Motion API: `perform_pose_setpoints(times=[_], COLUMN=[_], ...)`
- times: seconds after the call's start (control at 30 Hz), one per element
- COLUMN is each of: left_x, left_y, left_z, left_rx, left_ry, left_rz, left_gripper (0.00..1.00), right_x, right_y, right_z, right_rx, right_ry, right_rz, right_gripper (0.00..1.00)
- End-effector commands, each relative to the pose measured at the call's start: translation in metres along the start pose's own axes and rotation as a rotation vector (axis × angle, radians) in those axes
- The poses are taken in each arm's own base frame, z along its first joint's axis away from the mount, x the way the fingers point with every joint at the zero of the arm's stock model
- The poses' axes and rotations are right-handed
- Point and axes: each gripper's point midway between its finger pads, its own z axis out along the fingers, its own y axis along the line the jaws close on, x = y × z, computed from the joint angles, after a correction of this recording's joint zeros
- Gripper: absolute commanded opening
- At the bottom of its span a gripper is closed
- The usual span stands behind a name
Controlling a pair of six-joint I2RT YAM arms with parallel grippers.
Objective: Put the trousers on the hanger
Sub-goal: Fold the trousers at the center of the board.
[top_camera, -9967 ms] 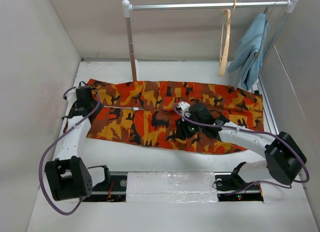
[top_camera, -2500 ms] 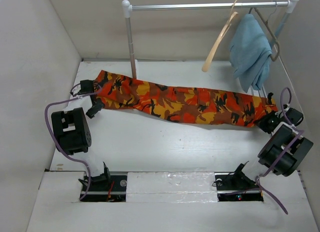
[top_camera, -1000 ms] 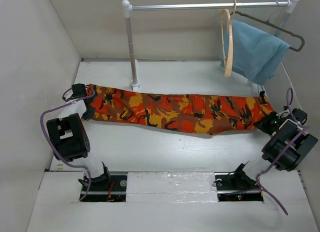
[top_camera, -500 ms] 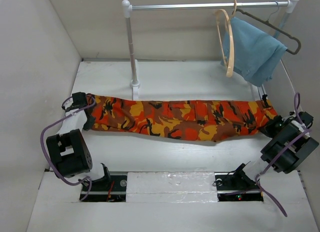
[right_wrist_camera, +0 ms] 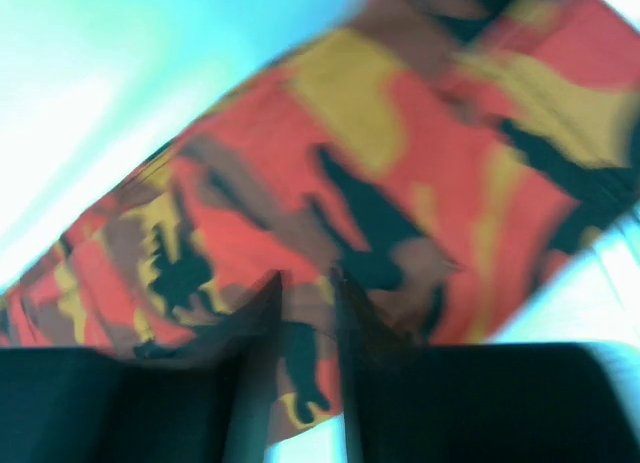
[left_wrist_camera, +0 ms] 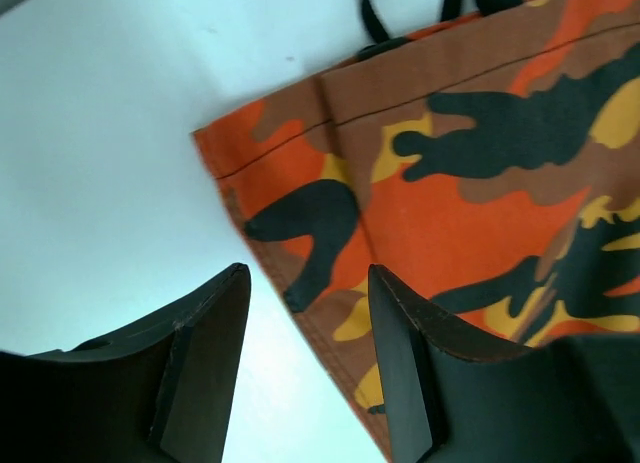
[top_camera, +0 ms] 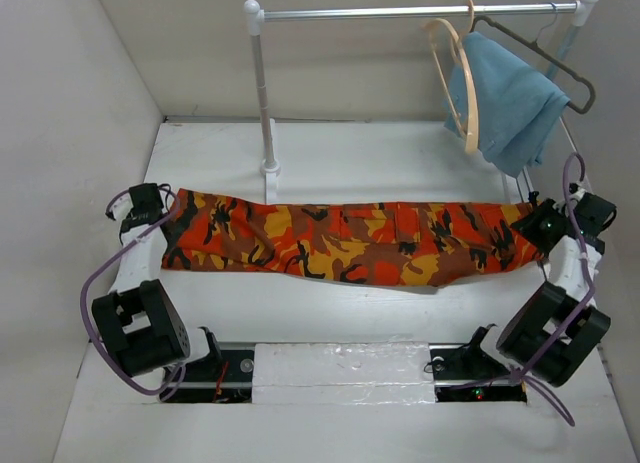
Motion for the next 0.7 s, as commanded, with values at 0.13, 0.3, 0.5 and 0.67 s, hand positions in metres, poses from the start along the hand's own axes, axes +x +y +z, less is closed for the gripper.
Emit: perform_pose_setpoints(times=[0.13,0.3,0.5,0.67], left_x=[-0.006,-0.016,-0.020,-0.017], left_y=[-0.034,-0.040,-0.043,-0.042], left_z=[0.020,0.036,0.053,0.064], left_rx=[0.089,0.052,0.011,-0.021], left_ry=[0.020,0.003,-0.008,0.015], left_rz=[-0.030,-0.050,-0.061,-0.047], left_gripper=[0.44,0.39,0.27,0.15], right_x=[0.043,0.073,0.102,0.113], right_y=[0.030,0.074,0.105,0.097], right_z=[-0.002,-0.005,-0.003,-0.002], right_rx=[-0.133,-0.245,-0.365,-0.370], right_ry=[0.041,0.084,0.181,0.202], right_rz=[-0.154,-0.278,-0.395,-0.448], right_gripper=[0.00,0.16,0.47,0.47])
